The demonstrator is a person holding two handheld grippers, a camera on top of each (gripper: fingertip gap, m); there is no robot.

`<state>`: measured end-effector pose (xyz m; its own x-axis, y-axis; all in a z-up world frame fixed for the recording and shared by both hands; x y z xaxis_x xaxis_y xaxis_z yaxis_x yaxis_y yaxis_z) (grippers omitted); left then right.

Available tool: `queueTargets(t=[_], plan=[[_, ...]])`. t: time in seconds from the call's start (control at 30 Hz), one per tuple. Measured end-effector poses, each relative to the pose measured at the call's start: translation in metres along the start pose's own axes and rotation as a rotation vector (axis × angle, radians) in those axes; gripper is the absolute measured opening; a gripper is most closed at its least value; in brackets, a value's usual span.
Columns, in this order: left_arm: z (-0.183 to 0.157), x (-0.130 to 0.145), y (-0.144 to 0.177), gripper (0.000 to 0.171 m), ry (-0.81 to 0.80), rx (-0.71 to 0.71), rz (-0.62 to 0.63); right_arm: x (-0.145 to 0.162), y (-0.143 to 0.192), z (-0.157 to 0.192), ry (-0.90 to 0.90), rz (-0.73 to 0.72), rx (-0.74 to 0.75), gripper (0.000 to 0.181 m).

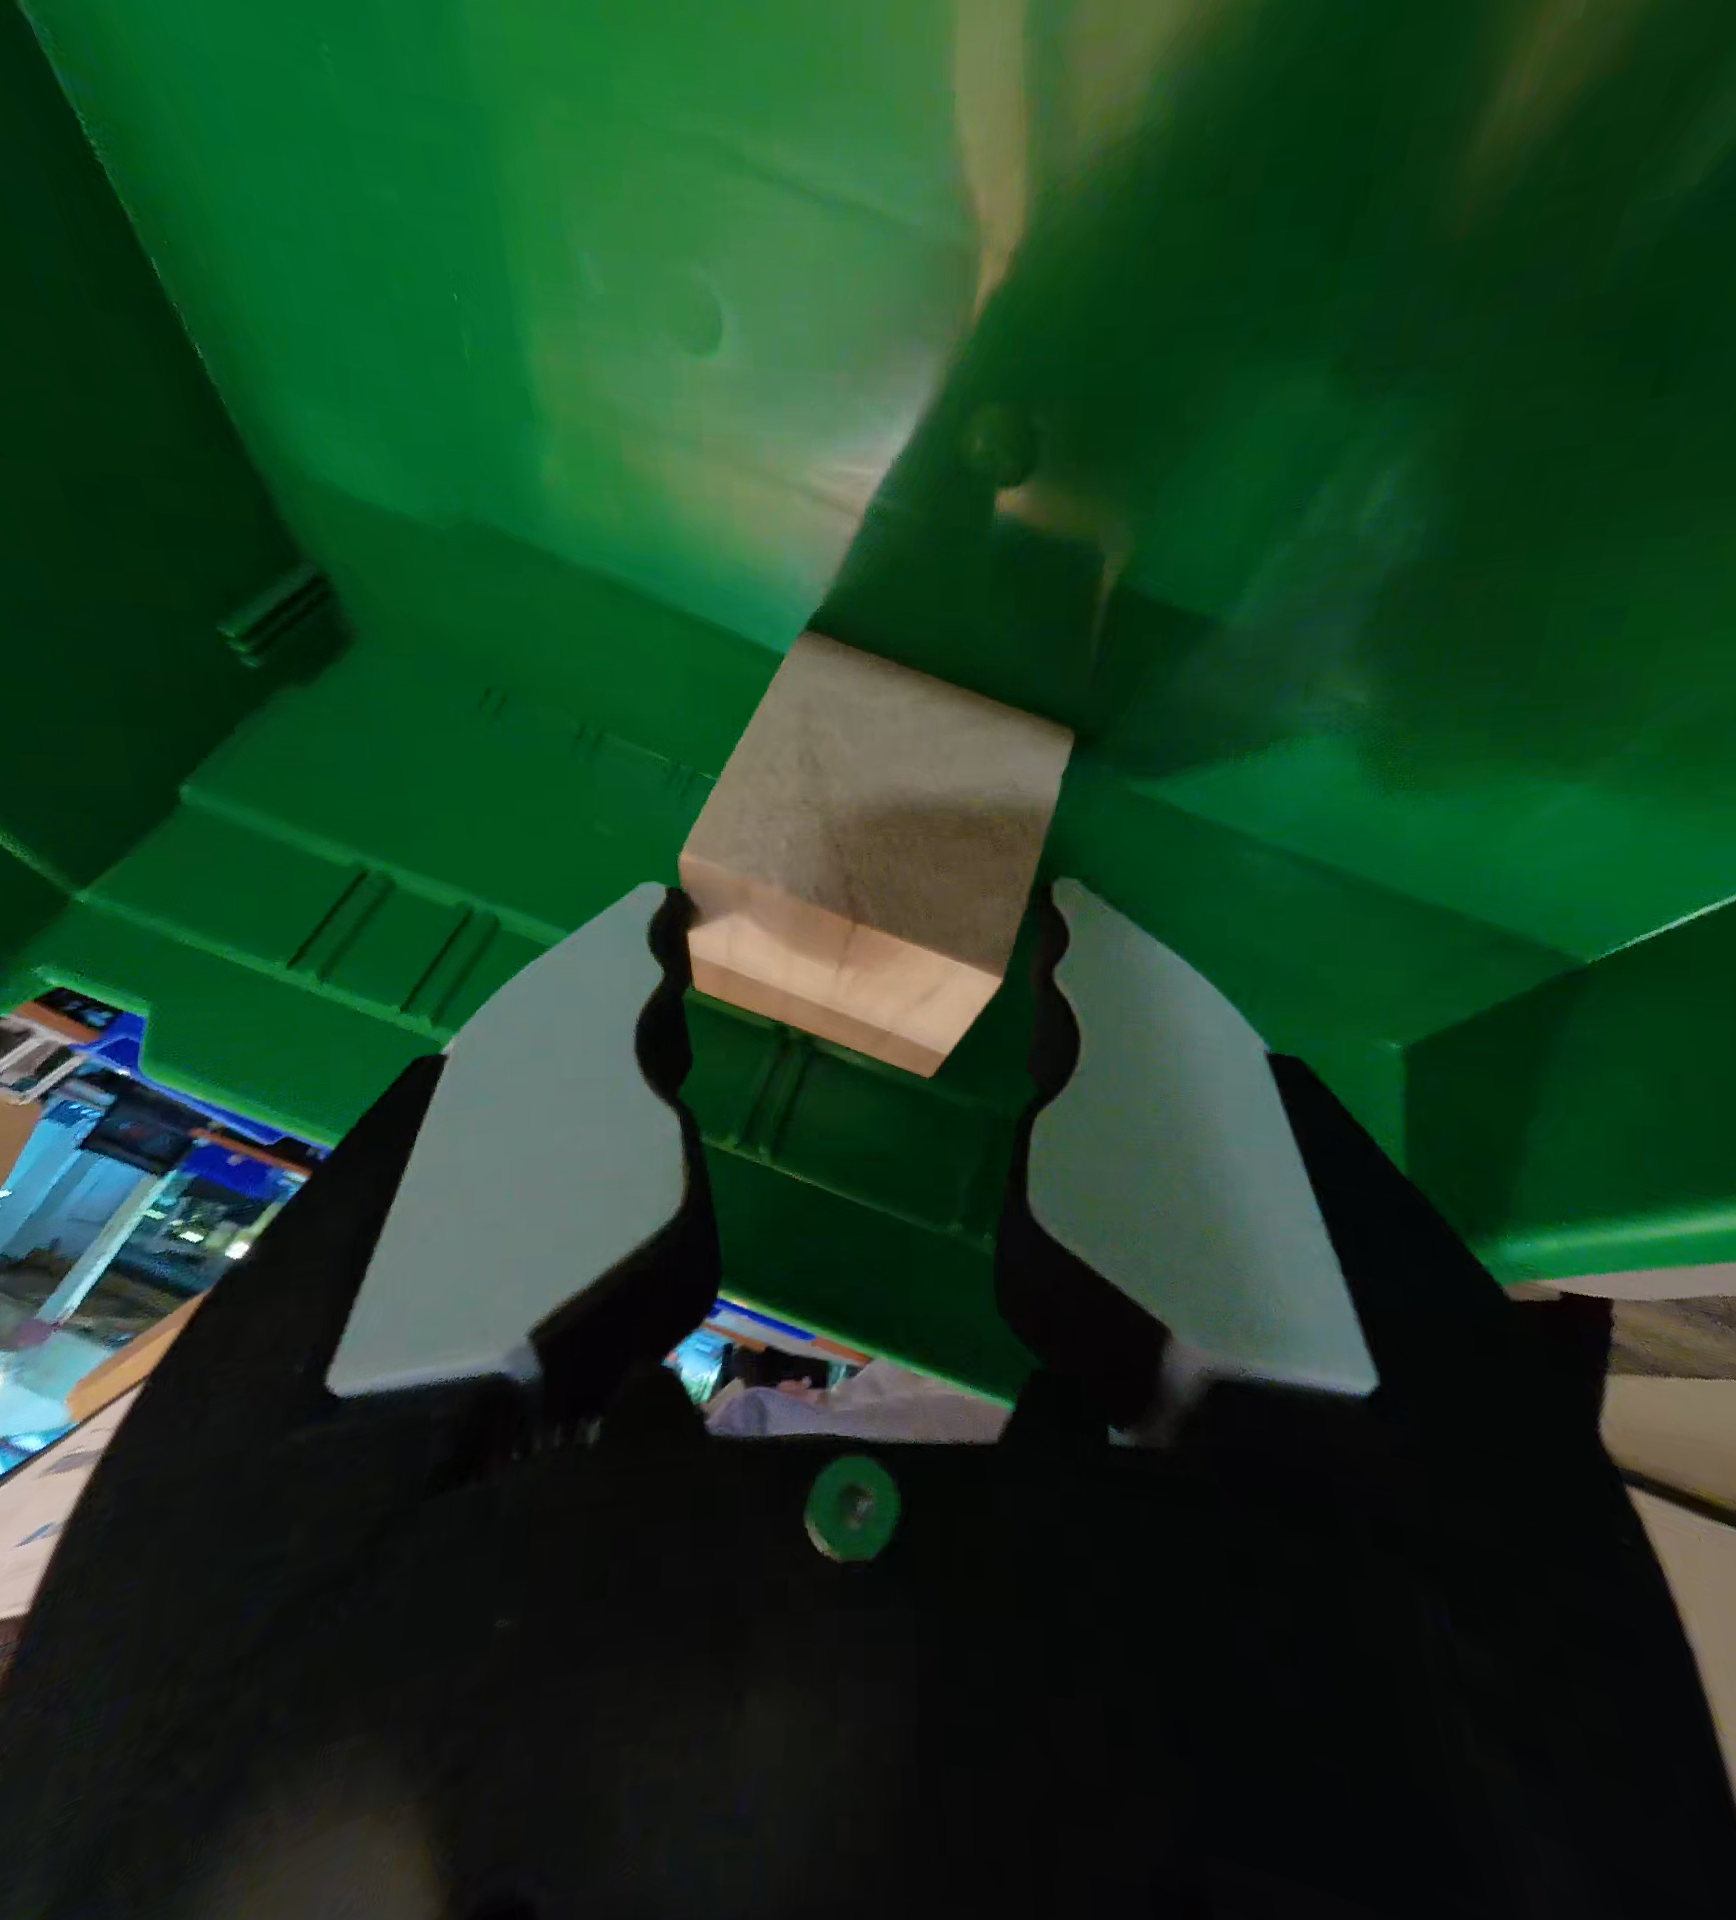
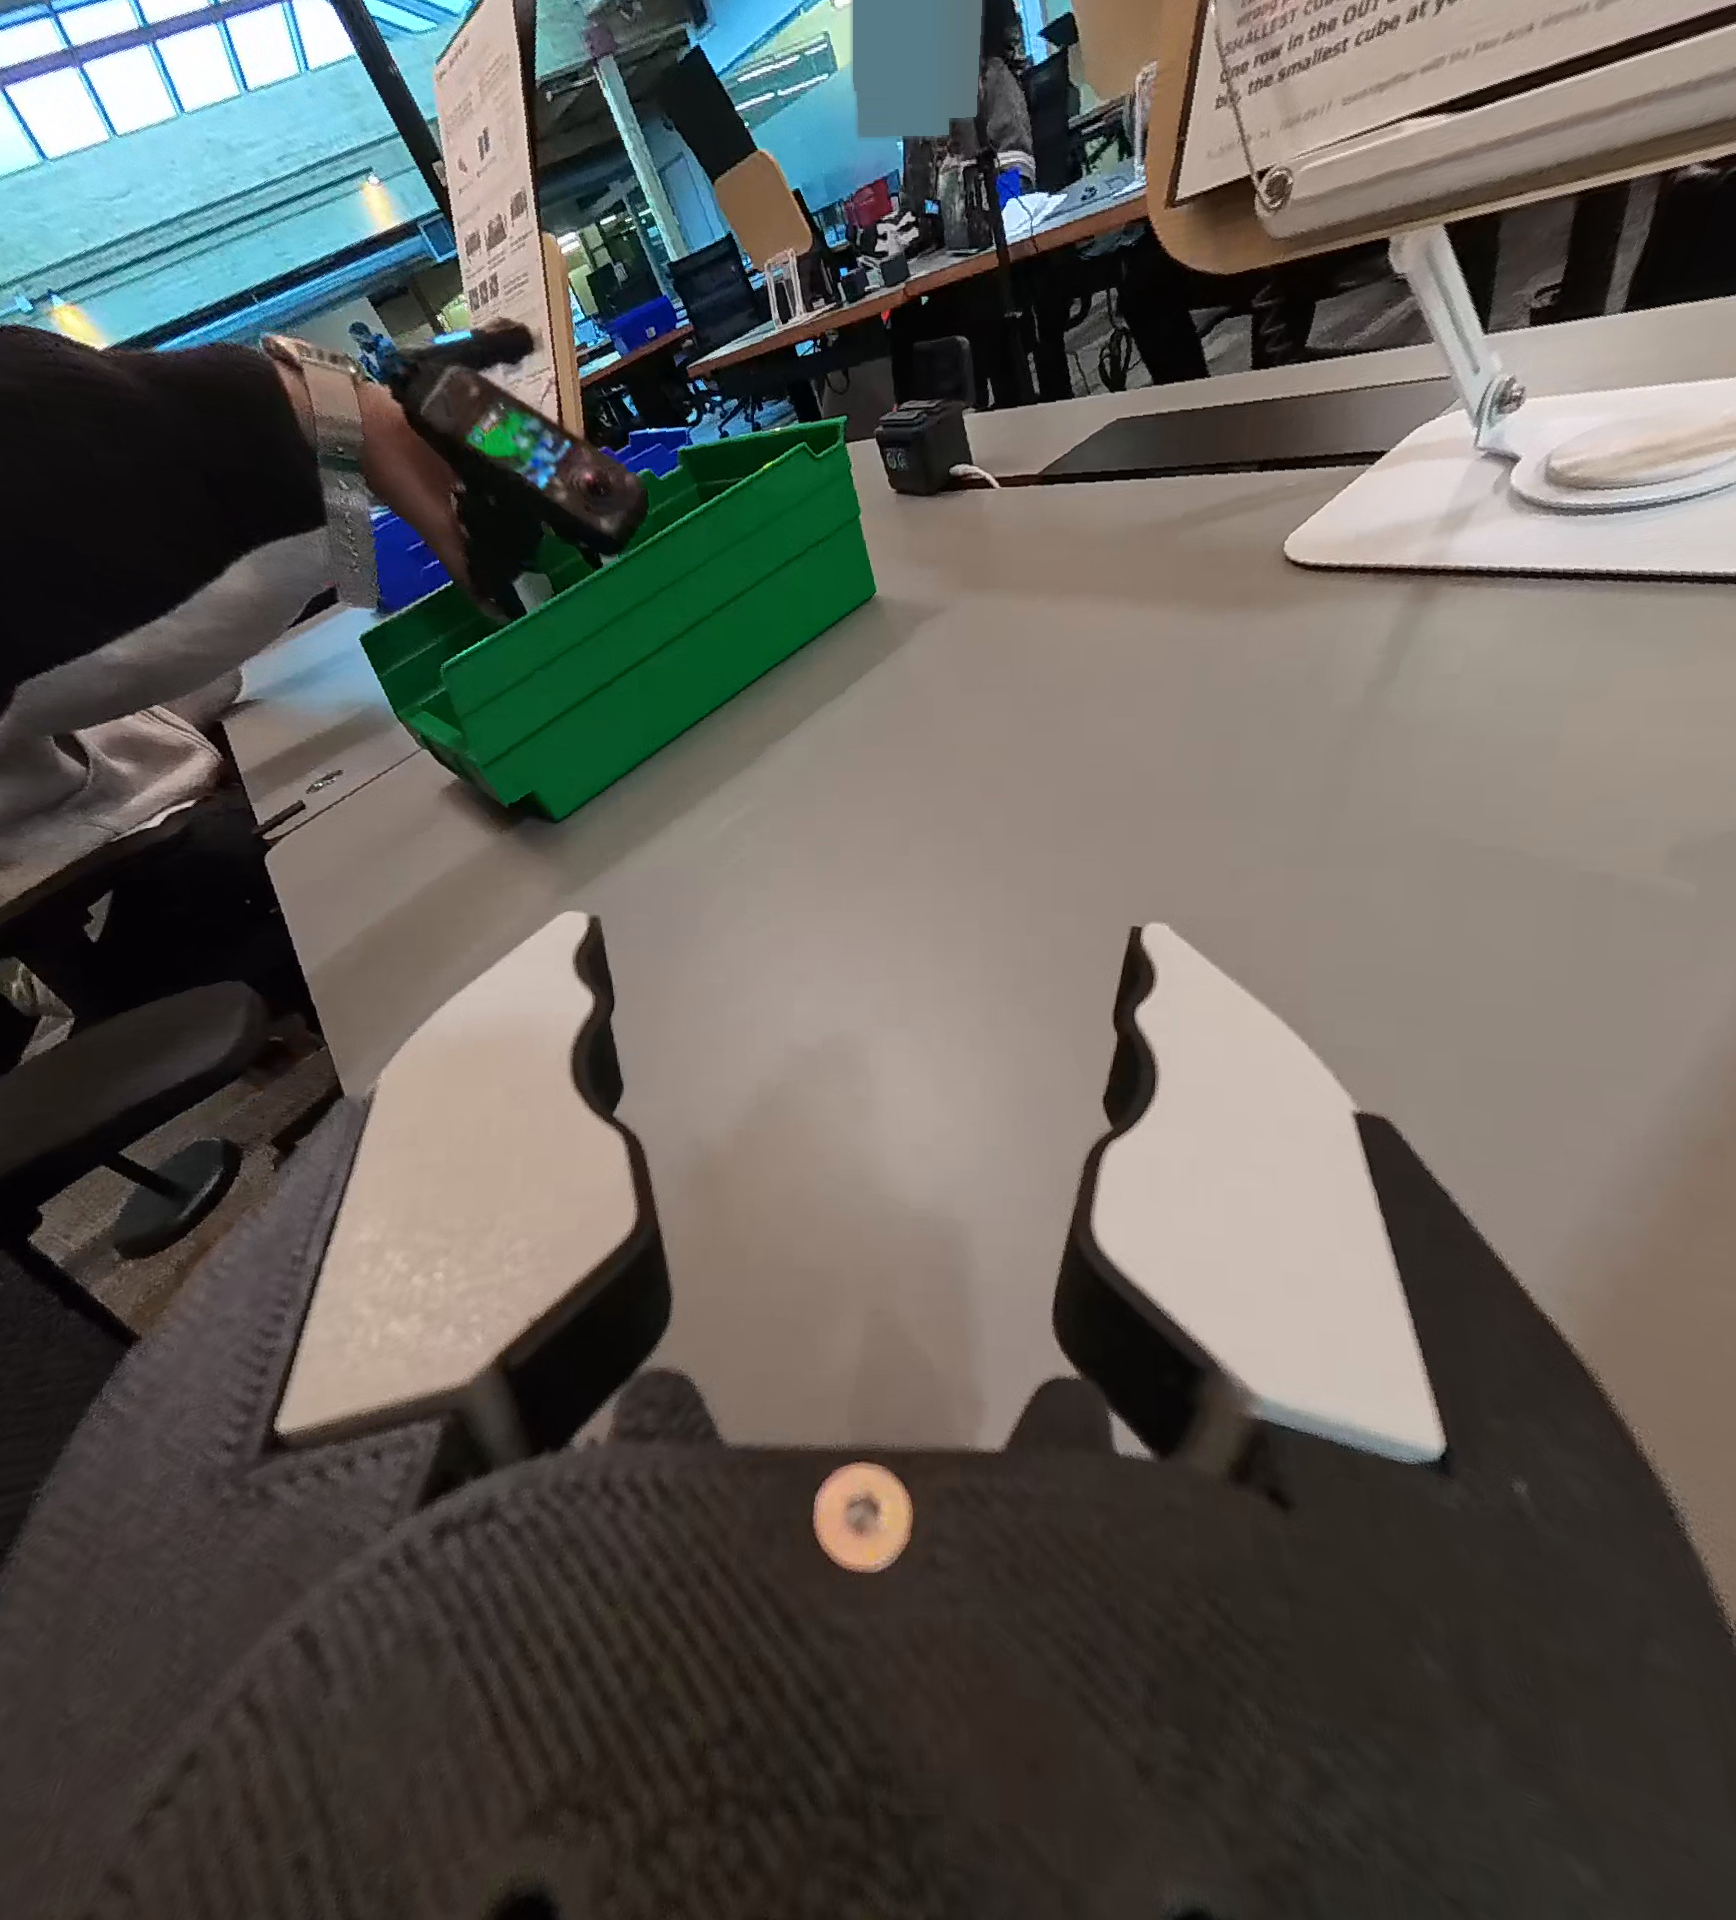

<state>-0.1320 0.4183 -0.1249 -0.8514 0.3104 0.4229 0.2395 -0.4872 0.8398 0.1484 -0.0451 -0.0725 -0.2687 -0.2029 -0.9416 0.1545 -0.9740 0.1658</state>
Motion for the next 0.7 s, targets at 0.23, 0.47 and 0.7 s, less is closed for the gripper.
queueTargets(t=[0.23, 0.47, 0.7], plan=[[0.021, 0.001, 0.03, 0.065, 0.07, -0.1, -0.155, 0.006, 0.004, -0.006, -0.024, 0.019, -0.009, 0.09], [0.031, -0.024, 0.198, 0.062, 0.471, -0.054, -0.988, -0.007, 0.013, -0.009, -0.07, -0.035, -0.043, 0.086], [-0.075, -0.134, 0.33, 0.061, 0.527, 0.442, -1.502, -0.027, 0.025, 0.008, -0.011, -0.1, -0.113, 0.084]])
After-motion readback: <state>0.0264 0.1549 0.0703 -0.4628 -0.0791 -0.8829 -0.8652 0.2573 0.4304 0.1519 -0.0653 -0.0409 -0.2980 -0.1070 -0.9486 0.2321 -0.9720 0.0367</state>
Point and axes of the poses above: each gripper's, where its closed fingertips meet, y back along the fingers, x out of its underside, z = x × y across the jaws, the point moved 2 cm from there along y, back along the fingers, and after that the axes turned 3 degrees about y, right-handed, at the moved point
